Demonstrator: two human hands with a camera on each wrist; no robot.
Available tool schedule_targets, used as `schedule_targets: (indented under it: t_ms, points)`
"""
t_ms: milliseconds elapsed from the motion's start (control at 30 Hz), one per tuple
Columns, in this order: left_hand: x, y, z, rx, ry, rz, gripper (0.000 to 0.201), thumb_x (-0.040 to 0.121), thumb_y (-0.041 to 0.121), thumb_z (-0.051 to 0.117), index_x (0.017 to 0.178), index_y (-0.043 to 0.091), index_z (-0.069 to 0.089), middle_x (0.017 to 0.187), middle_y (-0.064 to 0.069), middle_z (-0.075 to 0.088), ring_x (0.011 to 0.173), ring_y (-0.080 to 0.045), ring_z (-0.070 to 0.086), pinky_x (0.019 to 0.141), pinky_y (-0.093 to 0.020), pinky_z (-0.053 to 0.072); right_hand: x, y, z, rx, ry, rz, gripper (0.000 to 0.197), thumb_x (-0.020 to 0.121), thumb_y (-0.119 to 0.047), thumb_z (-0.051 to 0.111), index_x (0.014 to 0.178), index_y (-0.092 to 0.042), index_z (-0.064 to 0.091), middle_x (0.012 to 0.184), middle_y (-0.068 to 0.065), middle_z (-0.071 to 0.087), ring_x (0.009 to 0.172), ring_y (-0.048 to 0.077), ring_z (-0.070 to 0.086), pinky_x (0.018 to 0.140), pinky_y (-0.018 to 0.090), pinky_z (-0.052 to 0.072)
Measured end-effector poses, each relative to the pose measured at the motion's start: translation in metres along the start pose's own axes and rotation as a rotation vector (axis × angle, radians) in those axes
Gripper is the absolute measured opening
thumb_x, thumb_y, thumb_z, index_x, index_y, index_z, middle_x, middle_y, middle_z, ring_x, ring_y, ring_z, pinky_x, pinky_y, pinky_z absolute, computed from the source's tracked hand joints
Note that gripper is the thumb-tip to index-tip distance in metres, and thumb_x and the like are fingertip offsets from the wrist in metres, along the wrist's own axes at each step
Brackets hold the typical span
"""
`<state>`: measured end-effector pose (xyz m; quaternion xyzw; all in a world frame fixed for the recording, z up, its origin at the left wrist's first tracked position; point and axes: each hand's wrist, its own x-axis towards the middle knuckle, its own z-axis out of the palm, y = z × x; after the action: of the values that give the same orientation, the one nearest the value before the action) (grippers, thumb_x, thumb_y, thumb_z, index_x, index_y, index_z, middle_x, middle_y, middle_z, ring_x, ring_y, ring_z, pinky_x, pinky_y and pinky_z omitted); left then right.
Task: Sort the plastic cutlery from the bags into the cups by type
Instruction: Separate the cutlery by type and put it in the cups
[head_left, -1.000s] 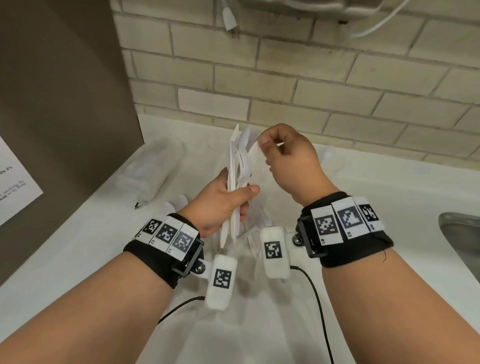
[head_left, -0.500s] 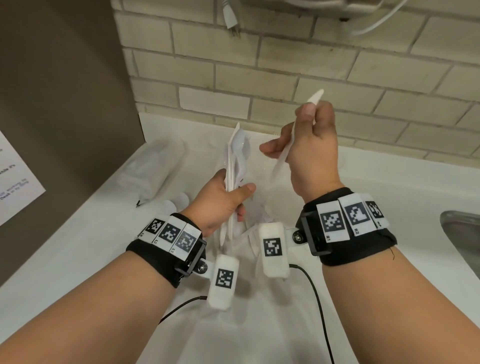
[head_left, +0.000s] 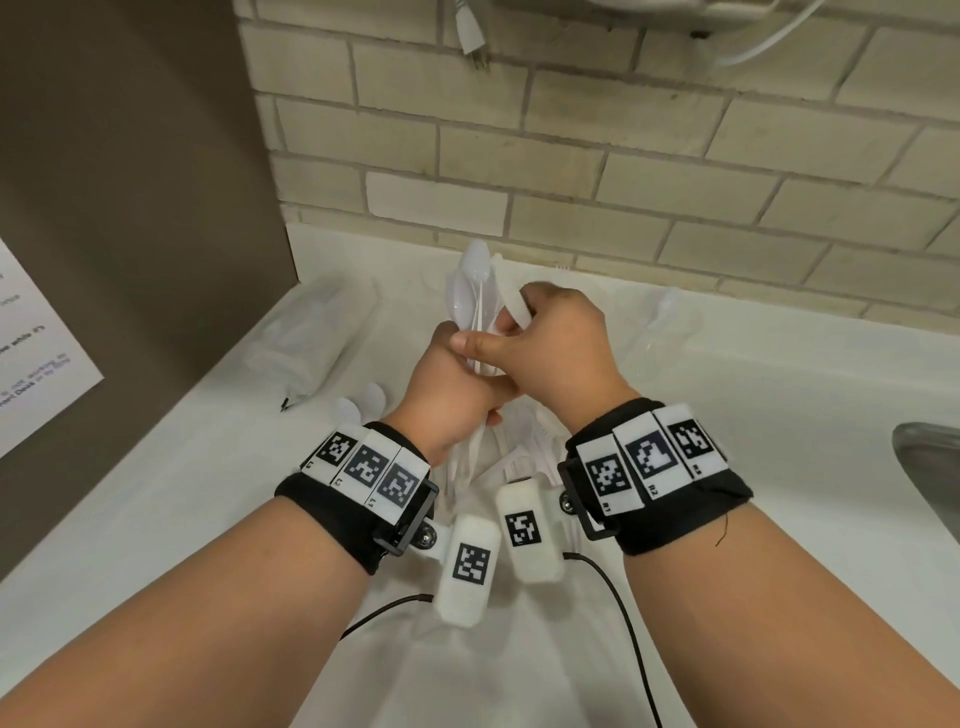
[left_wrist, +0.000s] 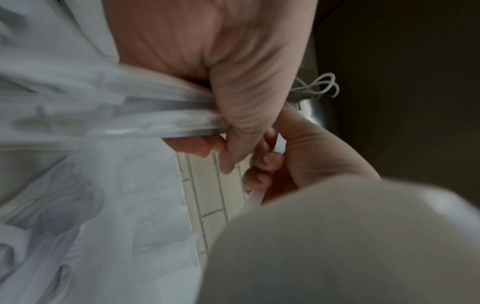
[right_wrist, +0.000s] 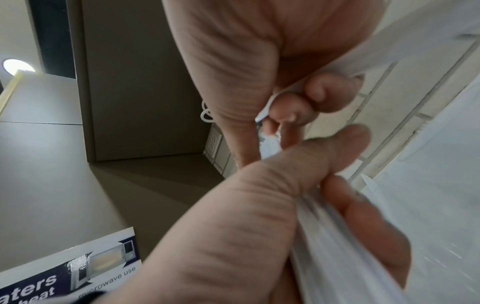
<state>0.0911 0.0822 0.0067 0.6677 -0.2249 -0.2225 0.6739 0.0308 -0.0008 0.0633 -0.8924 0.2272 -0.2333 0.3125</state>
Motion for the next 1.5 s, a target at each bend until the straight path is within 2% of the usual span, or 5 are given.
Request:
schedule_targets:
  t_ms: [567,700,1100,1233,1500]
  points:
    - [-0.002,-0.001,-0.013,-0.108,-0.158,-0.025,0.053,0.087,0.034,0.065,0.127,0.007,0.044,0.106,-0.012,0.059,0.056,-0.017,0.063,0.057,-0.033,0.054,0.011,0.012,0.000,0.236,-0.024,0.078,0.032,0.098,-0.033,0.047,0.100,-0.003,0.056,0.080,0.008,0.067,0.073,0.022,0.060,0.072,0.035,0.051]
    - [-0.002,-0.004,-0.015,-0.148,-0.135,-0.061,0.053,0.091,0.045,0.051,0.127,0.007,0.045,0.089,-0.008,0.056,0.056,-0.016,0.061,0.056,-0.032,0.053,0.008,0.010,-0.005,0.217,-0.119,0.058,0.022,0.100,-0.031,0.043,0.101,-0.011,0.053,0.076,0.002,0.066,0.058,0.016,0.056,0.056,0.026,0.041]
    - [0.007,-0.014,-0.019,-0.230,-0.030,-0.094,0.034,0.088,0.022,0.066,0.111,0.002,0.052,0.071,0.000,0.061,0.051,-0.014,0.049,0.047,-0.029,0.041,0.009,0.007,-0.001,0.421,0.105,0.084,0.017,0.103,-0.027,0.034,0.107,-0.011,0.040,0.074,0.007,0.064,0.068,0.030,0.067,0.061,0.040,0.055]
    - [0.006,-0.017,-0.015,-0.158,-0.017,-0.067,0.028,0.087,0.025,0.068,0.100,0.013,0.046,0.081,-0.010,0.056,0.056,-0.017,0.044,0.054,-0.033,0.040,0.014,0.003,0.005,0.364,0.069,-0.018,0.027,0.100,-0.034,0.041,0.111,-0.009,0.045,0.068,-0.004,0.048,0.070,0.028,0.057,0.069,0.054,0.055]
    - [0.008,-0.016,-0.015,-0.052,-0.127,-0.040,0.068,0.066,0.022,0.073,0.127,0.014,0.043,0.118,0.002,0.063,0.097,-0.020,0.070,0.042,-0.022,0.037,0.007,0.007,0.008,0.211,-0.189,0.069,0.041,0.066,-0.040,0.085,0.075,-0.003,0.068,0.066,0.002,0.068,0.064,0.016,0.066,0.064,0.032,0.055]
